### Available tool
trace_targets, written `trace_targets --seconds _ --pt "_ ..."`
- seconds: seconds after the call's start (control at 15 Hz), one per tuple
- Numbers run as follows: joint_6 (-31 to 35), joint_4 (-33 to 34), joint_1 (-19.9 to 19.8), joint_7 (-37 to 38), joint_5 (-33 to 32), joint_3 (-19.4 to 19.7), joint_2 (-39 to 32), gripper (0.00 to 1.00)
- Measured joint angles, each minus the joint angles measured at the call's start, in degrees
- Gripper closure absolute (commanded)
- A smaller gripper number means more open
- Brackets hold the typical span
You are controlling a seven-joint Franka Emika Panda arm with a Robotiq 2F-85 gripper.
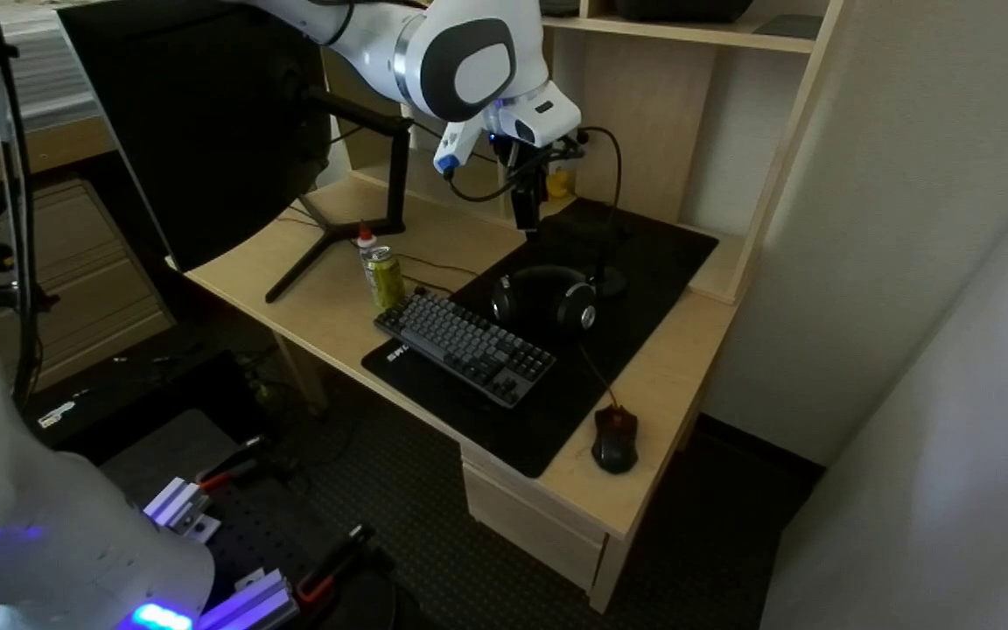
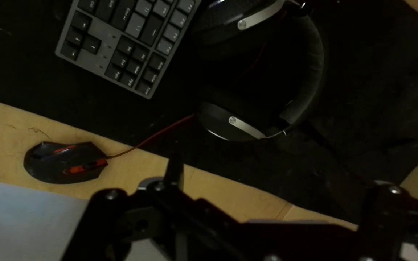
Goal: Hang the headphones on the back of the desktop
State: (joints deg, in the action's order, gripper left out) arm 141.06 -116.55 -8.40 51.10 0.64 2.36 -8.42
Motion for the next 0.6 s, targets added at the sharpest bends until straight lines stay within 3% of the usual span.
trace_targets --seconds 0.27,0.6 --pt "-0.9 1.4 2.1 4.8 -0.4 1.7 -2.3 0.00" --pt "-0.3 12.7 5.9 17.2 0.8 2.3 -15.6 0.00"
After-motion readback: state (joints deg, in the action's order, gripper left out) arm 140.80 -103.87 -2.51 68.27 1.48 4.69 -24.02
